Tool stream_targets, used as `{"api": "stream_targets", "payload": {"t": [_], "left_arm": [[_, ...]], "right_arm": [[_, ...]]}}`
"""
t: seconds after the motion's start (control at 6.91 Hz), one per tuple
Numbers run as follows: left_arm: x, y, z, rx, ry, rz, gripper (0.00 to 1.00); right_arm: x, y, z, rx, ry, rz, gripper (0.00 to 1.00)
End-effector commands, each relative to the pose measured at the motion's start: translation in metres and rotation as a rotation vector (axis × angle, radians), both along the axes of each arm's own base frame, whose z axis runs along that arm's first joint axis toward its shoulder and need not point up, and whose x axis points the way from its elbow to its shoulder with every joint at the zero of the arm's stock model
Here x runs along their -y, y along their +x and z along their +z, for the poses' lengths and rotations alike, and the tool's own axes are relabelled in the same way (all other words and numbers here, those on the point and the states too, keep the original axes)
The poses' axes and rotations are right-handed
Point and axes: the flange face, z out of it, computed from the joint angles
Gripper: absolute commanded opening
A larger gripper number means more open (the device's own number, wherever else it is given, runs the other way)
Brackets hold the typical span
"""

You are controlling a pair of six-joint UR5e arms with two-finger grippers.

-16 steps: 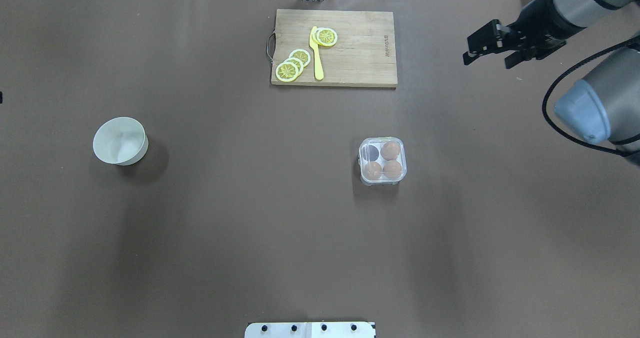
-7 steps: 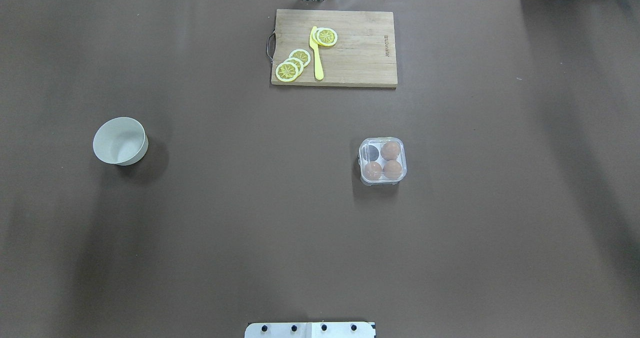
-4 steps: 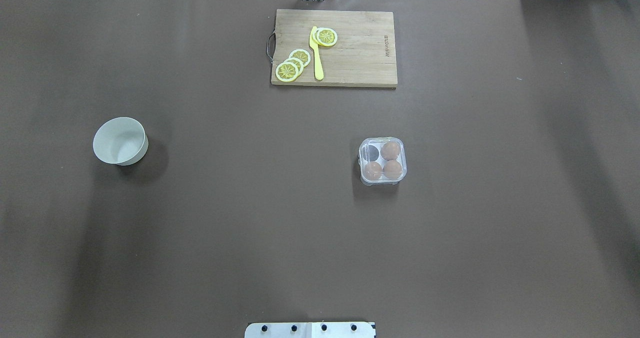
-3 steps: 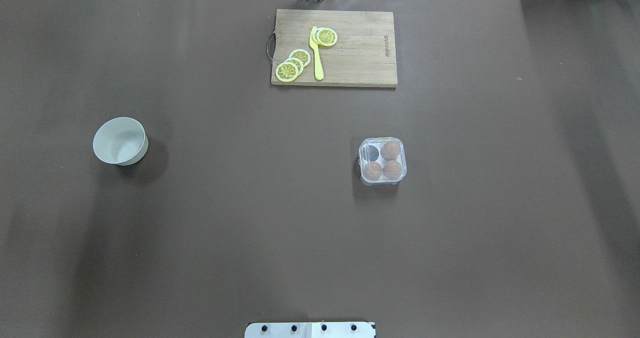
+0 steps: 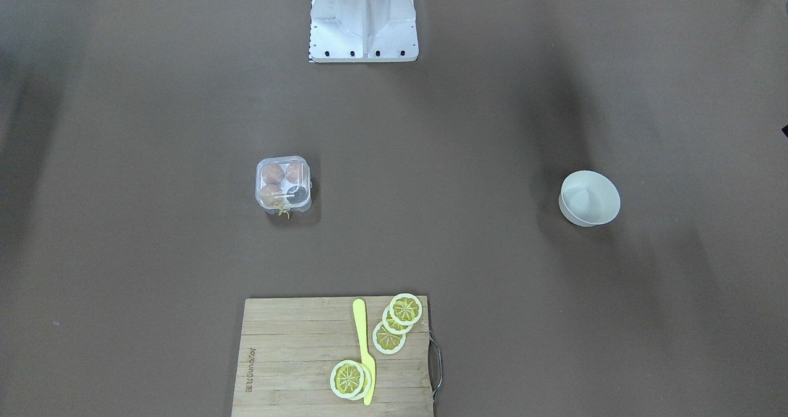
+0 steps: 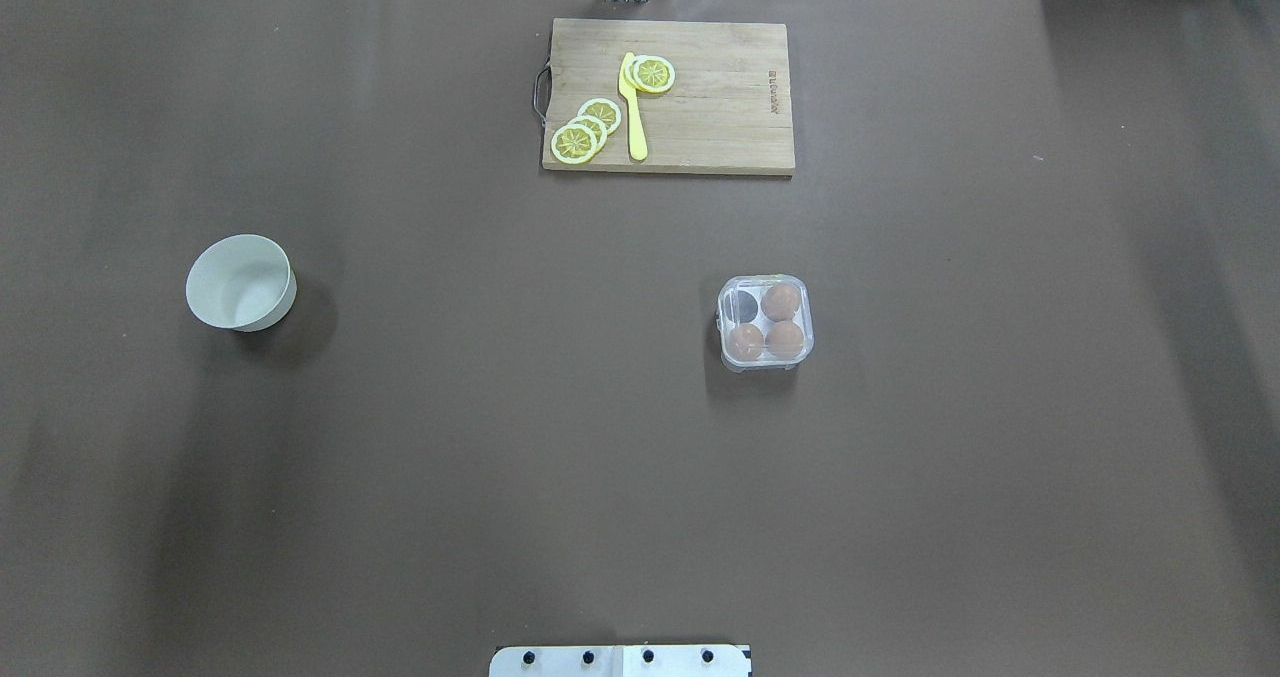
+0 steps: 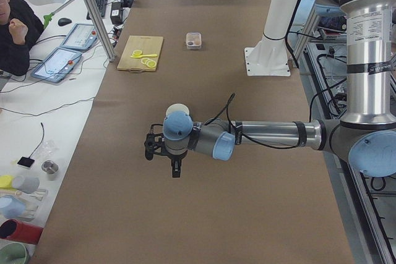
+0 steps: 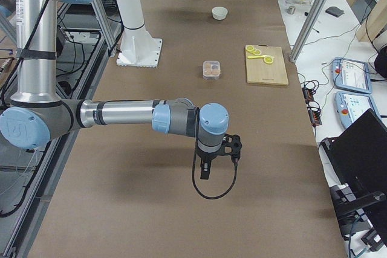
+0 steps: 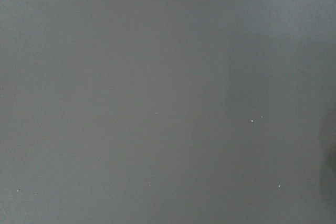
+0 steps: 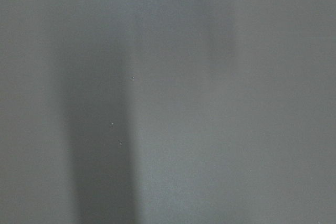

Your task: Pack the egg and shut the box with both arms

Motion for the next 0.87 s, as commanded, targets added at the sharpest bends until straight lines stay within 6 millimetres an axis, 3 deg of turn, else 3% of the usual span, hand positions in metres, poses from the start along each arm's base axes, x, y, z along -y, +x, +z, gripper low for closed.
{"api": "stream_targets", "payload": {"t": [0.0, 0.72], "left_arm": [[0.002, -0.006, 0.005, 0.085, 0.013, -0.019, 0.98], [-0.003, -0.009, 0.016, 0.135, 0.014, -0.009, 0.98]], "right_arm": [[0.001, 0.000, -0.001, 0.001, 0.006, 0.000, 1.00], [0.003, 0.000, -0.009, 0.000, 0.023, 0.000, 1.00]]}}
